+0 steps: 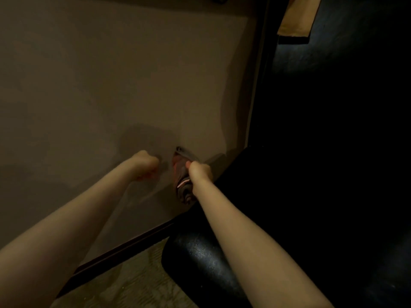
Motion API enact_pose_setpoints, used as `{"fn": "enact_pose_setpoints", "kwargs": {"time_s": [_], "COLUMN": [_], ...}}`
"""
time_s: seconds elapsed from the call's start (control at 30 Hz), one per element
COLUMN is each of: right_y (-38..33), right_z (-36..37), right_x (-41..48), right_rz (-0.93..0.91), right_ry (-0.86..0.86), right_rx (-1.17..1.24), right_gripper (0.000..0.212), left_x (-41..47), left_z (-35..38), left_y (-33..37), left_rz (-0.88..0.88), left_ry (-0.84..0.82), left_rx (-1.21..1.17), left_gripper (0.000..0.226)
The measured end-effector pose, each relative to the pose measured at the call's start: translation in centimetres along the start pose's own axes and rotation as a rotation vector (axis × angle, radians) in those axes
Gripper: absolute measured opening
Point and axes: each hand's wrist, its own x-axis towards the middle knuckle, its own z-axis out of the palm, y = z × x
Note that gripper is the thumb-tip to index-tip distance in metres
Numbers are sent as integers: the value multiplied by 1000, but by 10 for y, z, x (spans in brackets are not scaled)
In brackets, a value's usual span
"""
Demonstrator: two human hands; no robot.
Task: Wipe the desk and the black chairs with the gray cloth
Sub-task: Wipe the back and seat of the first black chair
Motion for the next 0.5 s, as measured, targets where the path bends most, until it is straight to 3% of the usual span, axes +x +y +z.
{"fn": "enact_pose_setpoints", "kwargs": {"time_s": [0.27, 0.5], "right_y": [-29, -42], "right_z": [-8, -15], "right_x": [61, 45], "right_rz": [83, 336], "right_ry": [72, 122], "right_rx": [214, 185], "right_gripper": [35, 40], "left_x": [56, 47], "left_z": [10, 0], "left_y": [35, 74], "left_rz": [129, 9], "left_ry": [-62, -236], "left_rx": [13, -29], "left_gripper": [26, 23]}}
